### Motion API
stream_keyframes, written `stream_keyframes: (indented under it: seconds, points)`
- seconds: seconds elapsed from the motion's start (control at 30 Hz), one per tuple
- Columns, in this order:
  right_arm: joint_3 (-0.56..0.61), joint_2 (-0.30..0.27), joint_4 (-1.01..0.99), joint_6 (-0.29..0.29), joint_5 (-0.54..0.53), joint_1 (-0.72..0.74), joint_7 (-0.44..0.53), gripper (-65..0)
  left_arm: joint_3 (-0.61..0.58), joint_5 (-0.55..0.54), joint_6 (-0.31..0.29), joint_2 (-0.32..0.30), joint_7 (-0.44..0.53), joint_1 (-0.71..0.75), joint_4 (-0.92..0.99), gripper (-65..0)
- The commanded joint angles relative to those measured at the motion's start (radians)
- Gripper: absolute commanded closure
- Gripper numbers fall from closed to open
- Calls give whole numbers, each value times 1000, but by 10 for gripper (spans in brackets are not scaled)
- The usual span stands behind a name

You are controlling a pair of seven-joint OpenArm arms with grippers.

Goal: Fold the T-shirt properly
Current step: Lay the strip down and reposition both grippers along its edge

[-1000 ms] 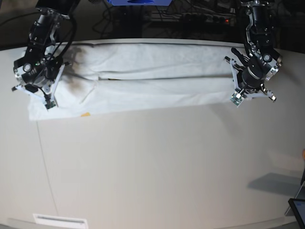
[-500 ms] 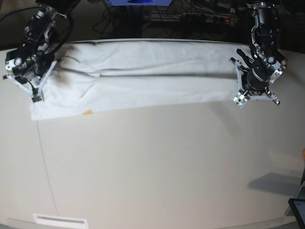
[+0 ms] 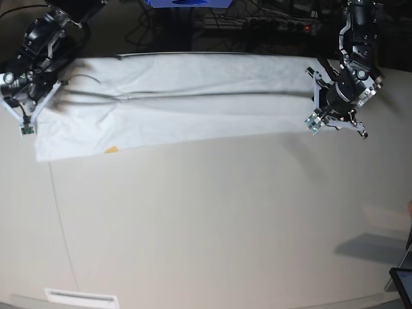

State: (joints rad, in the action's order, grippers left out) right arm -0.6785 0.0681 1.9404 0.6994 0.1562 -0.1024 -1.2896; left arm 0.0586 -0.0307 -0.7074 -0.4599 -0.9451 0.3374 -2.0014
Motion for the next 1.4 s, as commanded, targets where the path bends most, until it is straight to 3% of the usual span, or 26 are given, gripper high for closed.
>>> stream_keyframes:
  seconds: [0.0,0.2,0.3,0.5,0.6,0.77,0.97,1.07,1.13,1.2,1.27,1.37]
  points:
    - [-5,-9,20,-1,7,14,8,-267,8,4,9,-17,11,-5,-17,-101]
    - [-2,-9,20,-1,7,16,5,-267,8,4,9,-46,11,-5,-15,-104]
    - [-5,-9,20,-1,7,16,3,-306,-3,4,9,-47,11,-5,-15,-109]
    - [-10,-9,20,-1,10,16,3,-342,-108,2,9,-61,11,-5,-17,-259]
    - [-43,-9,20,-1,10,16,3,-342,-122,-4,9,-53,11,-5,-17,-255]
    - [-122,-11,20,-1,9,16,3,-342,-111,-130,9,-60,11,-18,-15,-255]
    - [-209,-14,20,-1,10,16,17,-341,-84,-142,9,-40,11,-47,-9,-255]
    - [-221,-18,20,-1,10,16,115,-340,43,-143,9,45,11,-59,-11,-254]
    - [-205,-20,20,-1,7,3,247,-340,169,-137,9,137,13,-74,-14,-233]
    - [-139,-20,17,-1,10,-44,377,-331,278,-139,9,218,13,-99,-14,-124]
    - [-34,-24,17,-1,13,-109,480,-270,344,-140,9,266,21,-113,-14,-12]
    - [104,-58,12,-1,13,-181,572,-62,367,-137,9,296,156,-96,-12,0]
